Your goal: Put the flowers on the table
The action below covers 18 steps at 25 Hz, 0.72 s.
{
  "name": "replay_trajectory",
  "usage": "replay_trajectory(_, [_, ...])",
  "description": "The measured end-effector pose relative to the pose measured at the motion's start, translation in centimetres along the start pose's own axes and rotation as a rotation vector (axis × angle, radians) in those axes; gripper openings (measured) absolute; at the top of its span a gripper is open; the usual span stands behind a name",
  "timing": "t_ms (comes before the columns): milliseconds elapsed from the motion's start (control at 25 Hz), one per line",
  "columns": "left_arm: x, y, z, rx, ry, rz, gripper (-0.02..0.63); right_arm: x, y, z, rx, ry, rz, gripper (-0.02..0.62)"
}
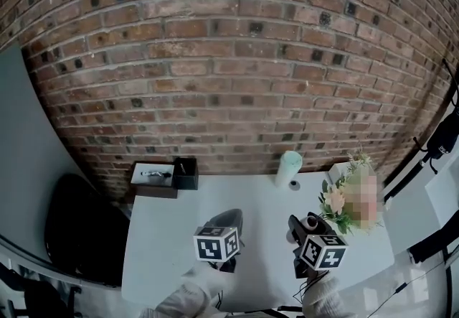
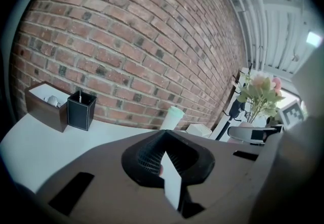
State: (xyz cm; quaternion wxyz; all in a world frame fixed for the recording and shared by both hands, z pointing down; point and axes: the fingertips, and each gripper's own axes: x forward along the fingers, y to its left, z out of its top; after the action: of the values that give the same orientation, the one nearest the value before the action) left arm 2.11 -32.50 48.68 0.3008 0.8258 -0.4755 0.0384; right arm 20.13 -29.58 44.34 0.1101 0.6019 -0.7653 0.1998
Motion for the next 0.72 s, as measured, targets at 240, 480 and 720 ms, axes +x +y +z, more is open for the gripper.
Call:
replay_trajectory(240, [1.4, 0.6, 1.1, 0.011, -0.010, 0.032, 0.008, 2.4, 0.6, 1.1, -0.022, 0.005, 0.058, 0.252])
replay_trajectory(480, [2.3, 1.0, 1.0, 0.004, -0.004, 0.057, 0.008, 3.6, -0.4, 0.9, -0.009, 0.026, 0.067, 0.252])
replay_trajectory(720, [3.2, 1.5, 2.2, 0.016, -0.009, 0.064, 0.008, 5.5, -0.7, 1.4, -0.008, 0.026, 0.095, 0.253])
